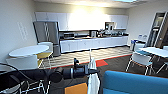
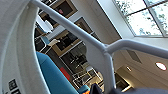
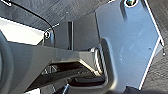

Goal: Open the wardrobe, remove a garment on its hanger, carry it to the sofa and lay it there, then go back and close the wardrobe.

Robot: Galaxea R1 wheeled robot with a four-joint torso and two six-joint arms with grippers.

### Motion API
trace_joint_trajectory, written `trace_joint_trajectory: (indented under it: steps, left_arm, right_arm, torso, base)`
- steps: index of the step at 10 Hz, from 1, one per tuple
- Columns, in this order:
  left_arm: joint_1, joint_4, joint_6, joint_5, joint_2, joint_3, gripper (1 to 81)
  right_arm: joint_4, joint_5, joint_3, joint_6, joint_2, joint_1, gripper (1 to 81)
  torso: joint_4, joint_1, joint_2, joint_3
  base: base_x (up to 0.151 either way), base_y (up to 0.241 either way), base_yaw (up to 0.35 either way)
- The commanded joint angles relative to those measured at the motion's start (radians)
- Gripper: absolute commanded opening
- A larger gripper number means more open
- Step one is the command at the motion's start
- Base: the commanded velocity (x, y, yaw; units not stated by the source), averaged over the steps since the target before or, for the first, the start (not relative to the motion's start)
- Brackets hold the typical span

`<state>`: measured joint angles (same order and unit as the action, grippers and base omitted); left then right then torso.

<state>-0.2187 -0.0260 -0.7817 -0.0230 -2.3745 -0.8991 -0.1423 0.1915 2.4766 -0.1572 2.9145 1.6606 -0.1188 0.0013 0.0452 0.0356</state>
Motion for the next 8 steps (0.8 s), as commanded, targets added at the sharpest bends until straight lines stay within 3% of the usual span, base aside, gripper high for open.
trace_joint_trajectory:
  steps: [1, 8]
  left_arm:
    - [0.158, -0.035, 0.022, -0.046, 0.004, 0.025, 1.0]
    - [0.158, -0.035, 0.024, -0.046, 0.041, 0.048, 1.0]
  right_arm:
    - [-0.01, -0.029, -0.048, 0.007, -0.05, -0.006, 81.1]
    - [-0.01, -0.029, -0.013, 0.008, -0.027, 0.002, 81.1]
  torso:
    - [0.0, 0.0, 0.0, 0.0]
    - [0.0, 0.0, 0.0, 0.0]
  base:
    - [0.0, 0.0, -0.23]
    - [0.0, 0.0, -0.23]
